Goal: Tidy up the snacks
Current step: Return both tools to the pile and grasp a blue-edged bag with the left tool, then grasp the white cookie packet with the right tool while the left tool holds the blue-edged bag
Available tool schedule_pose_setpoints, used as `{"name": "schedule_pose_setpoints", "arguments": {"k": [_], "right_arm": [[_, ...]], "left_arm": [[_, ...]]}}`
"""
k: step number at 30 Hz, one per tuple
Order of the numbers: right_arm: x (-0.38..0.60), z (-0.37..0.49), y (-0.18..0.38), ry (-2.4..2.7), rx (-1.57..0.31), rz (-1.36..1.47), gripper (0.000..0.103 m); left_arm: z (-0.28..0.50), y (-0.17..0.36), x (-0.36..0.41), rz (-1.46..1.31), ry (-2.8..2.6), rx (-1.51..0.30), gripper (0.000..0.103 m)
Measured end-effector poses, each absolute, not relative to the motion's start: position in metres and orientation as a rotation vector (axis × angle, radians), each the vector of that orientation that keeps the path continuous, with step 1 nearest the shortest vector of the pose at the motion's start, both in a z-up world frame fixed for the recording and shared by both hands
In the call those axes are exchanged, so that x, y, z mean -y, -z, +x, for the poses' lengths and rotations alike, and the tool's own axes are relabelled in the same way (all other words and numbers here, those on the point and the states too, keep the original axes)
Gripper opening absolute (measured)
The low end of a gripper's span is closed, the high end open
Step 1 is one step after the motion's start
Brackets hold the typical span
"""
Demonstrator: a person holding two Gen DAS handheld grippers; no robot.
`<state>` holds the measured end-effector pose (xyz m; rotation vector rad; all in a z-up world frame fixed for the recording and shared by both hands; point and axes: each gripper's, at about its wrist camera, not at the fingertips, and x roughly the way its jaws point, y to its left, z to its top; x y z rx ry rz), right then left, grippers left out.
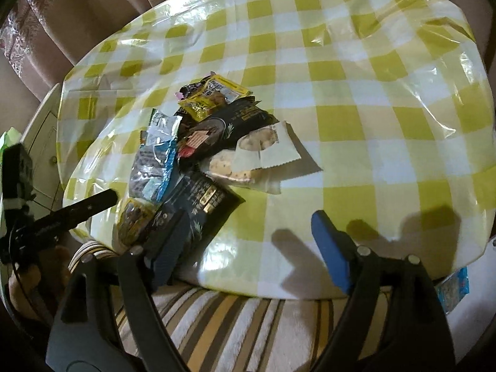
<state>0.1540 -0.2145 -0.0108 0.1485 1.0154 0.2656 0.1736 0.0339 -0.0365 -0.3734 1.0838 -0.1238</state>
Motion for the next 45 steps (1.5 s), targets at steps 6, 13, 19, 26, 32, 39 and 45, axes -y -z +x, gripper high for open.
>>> {"name": "schedule_pose_setpoints", "arguments": {"k": [6,13,19,26,32,39,45], "right_arm": [[0.221,0.169,0.012,-0.205,-0.997,0.102,0.084],[0.207,0.199,0.008,-0.194,-0.96,-0.014,0.09],[0.191,0.22,0.02,-0.192,-0.973,-0.083,0.092],[0.184,0.238,0.036,-0.198,-0.995,-0.112,0.092],[0.183,0.245,0.043,-0.198,-1.002,-0.12,0.083],[0.187,0.247,0.047,-0.207,-1.011,-0.112,0.061],[0.194,0.241,0.045,-0.2,-0.997,-0.099,0.054]], "left_arm": [[0.201,0.046,-0.017,-0.326,0.114,-1.101,0.078],[0.216,0.057,-0.005,-0.294,0.128,-1.12,0.084],[0.216,0.064,-0.013,-0.322,0.124,-1.12,0.085],[0.212,0.065,-0.015,-0.325,0.14,-1.097,0.076],[0.206,0.065,-0.03,-0.411,0.156,-1.072,0.059],[0.198,0.063,-0.032,-0.425,0.196,-1.073,0.048],[0.198,0.066,-0.042,-0.489,0.178,-1.063,0.075]]}}
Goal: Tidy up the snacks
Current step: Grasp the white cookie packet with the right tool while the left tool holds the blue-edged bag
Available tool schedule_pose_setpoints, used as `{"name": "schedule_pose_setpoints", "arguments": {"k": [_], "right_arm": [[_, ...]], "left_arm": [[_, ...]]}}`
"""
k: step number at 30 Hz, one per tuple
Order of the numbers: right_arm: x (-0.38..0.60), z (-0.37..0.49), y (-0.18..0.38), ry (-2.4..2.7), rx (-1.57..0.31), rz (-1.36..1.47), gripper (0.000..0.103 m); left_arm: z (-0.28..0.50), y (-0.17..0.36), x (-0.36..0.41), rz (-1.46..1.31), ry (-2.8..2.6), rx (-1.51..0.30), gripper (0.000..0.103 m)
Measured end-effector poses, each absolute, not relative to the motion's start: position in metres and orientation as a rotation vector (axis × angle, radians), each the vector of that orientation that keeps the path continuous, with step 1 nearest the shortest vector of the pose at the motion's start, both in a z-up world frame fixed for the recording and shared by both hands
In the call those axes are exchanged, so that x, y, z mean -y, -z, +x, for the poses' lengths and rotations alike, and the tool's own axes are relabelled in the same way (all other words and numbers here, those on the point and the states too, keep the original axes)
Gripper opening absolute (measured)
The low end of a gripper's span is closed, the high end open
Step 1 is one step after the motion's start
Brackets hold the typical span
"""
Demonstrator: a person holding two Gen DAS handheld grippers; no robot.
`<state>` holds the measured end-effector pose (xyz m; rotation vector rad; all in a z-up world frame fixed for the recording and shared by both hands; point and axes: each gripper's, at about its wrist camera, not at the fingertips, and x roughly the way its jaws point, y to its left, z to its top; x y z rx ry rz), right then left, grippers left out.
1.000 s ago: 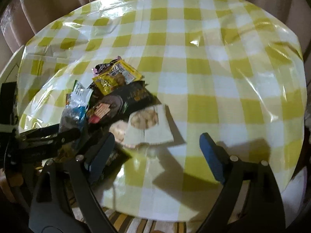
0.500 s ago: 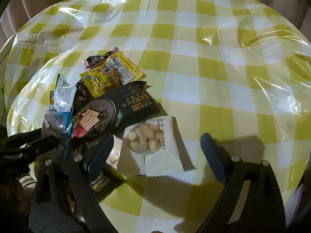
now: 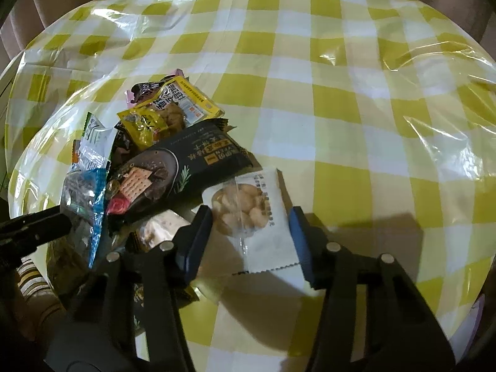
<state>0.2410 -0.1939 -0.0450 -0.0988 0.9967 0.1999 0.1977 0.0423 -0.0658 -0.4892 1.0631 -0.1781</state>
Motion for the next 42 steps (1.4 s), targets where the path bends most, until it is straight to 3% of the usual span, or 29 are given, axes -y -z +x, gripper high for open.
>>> {"name": "schedule_pose_setpoints", "arguments": {"k": [16,20,25,28,31,36,42], "right_arm": [[0.207,0.195,0.021,-0.215,-0.923,-0.045,0.052],[0.207,0.185,0.019,-0.225,-0.913,-0.039,0.052],[0.206,0.178,0.017,-0.229,-0.897,-0.039,0.052],[0.207,0.175,0.017,-0.234,-0.897,-0.032,0.052],[0.209,0.171,0.015,-0.24,-0.892,-0.022,0.052],[0.214,0.164,0.013,-0.243,-0.885,-0.003,0.052],[0.221,0.158,0.012,-0.239,-0.887,0.019,0.052]], "left_arm": [[0.203,0.066,-0.034,-0.437,0.193,-1.099,0.084],[0.214,0.066,-0.02,-0.347,0.215,-1.105,0.094],[0.225,0.067,0.001,-0.19,0.194,-1.12,0.096],[0.225,0.066,0.007,-0.157,0.202,-1.114,0.085],[0.219,0.064,0.0,-0.224,0.252,-1.094,0.062],[0.21,0.058,-0.008,-0.263,0.24,-1.07,0.058],[0.194,0.045,-0.024,-0.353,0.245,-1.002,0.041]]}}
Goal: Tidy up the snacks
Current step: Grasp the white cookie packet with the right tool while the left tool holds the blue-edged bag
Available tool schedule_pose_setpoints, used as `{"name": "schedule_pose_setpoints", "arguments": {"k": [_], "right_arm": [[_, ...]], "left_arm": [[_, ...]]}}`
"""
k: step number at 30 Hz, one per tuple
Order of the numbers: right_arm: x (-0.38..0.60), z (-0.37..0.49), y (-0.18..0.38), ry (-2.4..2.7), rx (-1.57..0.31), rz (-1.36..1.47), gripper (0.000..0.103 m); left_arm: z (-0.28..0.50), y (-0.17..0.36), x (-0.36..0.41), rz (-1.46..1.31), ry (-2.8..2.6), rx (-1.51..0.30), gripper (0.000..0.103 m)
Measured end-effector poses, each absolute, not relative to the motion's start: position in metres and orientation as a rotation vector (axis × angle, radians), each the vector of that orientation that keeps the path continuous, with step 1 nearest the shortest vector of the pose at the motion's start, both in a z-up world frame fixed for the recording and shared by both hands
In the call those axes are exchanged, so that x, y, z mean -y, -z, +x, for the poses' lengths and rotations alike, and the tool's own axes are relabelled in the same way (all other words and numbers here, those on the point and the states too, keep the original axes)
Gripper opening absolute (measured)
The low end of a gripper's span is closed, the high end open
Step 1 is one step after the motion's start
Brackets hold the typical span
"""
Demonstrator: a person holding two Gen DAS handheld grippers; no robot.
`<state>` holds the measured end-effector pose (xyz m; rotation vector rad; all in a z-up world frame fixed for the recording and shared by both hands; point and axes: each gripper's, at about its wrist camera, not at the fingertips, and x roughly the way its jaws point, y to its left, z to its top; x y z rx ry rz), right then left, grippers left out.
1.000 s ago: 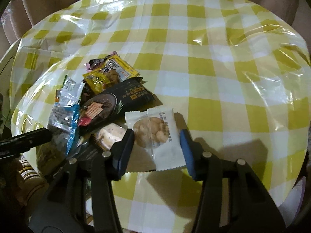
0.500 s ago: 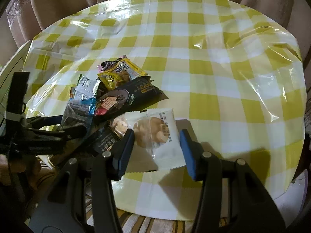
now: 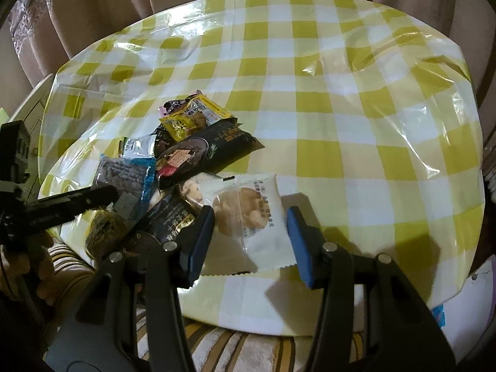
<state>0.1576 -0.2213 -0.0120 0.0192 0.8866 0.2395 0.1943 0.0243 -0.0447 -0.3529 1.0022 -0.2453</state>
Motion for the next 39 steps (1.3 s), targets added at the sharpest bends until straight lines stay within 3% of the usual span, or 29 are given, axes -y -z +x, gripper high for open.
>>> {"name": "schedule_pose_setpoints", "arguments": {"k": [10,29,30,31,32,39], "right_arm": [[0.227,0.147,0.008,-0.238,-0.877,0.029,0.052],[0.254,0.129,-0.002,-0.227,-0.856,0.063,0.052],[0.258,0.127,-0.003,-0.224,-0.853,0.069,0.052],[0.26,0.126,-0.004,-0.223,-0.856,0.073,0.04],[0.264,0.125,-0.003,-0.22,-0.86,0.079,0.038],[0.281,0.128,0.016,-0.244,-0.961,0.085,0.038]], "left_arm": [[0.184,0.038,-0.015,-0.361,0.328,-0.989,0.03],[0.175,0.013,-0.017,-0.435,0.385,-0.931,0.03],[0.174,0.01,-0.013,-0.428,0.396,-0.929,0.03],[0.174,0.007,-0.008,-0.42,0.409,-0.928,0.03],[0.173,0.006,-0.004,-0.414,0.419,-0.926,0.03],[0.173,0.005,0.025,-0.366,0.461,-0.949,0.03]]}}
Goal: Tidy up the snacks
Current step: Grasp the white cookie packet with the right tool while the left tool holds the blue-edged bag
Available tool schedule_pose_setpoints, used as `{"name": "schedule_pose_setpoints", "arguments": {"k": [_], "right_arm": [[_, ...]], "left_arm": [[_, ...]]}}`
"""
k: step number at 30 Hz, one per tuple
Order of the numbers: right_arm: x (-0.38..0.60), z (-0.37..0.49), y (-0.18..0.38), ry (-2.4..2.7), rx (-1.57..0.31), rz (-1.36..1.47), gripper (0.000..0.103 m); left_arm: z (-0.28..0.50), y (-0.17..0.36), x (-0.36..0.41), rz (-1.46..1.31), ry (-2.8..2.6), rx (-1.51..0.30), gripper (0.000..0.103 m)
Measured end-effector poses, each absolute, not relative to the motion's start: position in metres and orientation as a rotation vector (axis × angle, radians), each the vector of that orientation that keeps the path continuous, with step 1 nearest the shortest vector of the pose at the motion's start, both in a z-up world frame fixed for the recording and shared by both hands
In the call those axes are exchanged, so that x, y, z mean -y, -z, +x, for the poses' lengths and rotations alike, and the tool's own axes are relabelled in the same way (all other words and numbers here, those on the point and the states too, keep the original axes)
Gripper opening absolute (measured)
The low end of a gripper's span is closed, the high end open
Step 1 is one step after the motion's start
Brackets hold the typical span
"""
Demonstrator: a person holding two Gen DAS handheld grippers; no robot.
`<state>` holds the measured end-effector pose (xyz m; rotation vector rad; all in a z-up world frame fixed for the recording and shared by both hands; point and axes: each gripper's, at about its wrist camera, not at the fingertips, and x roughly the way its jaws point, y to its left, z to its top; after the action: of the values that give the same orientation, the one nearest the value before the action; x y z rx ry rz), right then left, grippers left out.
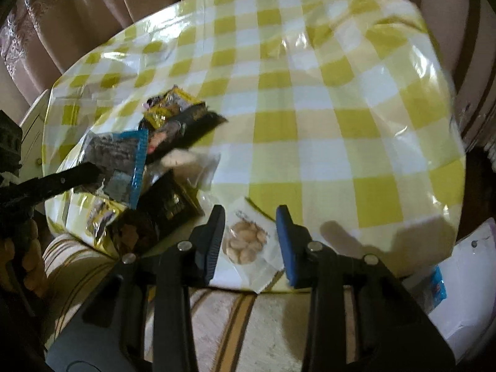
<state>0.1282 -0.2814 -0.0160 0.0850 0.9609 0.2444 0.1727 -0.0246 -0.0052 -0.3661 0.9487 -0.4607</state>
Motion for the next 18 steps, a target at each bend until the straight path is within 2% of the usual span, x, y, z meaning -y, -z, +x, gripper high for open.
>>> {"name": "schedule_pose_setpoints", "arguments": {"k": [1,2,4,5,12,18], "right_arm": [[0.281,0.129,0.019,-0.256,-0.98,0.064,0.044],[0.28,0.13,0.022,-0.267,-0.995,0.044,0.061],[0.277,0.131,0.028,-0.289,-1.015,-0.024,0.083],[0.273,0.132,0.031,-0.306,-1.031,-0.069,0.086],[0.256,0.145,0.059,-0.474,-1.119,-0.299,0.086],[0.253,0.157,0.07,-0.534,-1.133,-0.378,0.086]], "left_arm": [[0.172,0.005,0.025,-0.363,0.464,-0.949,0.03],[0.172,0.005,0.027,-0.36,0.467,-0.949,0.03],[0.171,0.005,0.029,-0.356,0.471,-0.951,0.03],[0.171,0.005,0.029,-0.355,0.474,-0.952,0.03],[0.169,0.007,0.028,-0.36,0.484,-0.959,0.03],[0.171,0.011,0.025,-0.377,0.473,-0.965,0.03]]}}
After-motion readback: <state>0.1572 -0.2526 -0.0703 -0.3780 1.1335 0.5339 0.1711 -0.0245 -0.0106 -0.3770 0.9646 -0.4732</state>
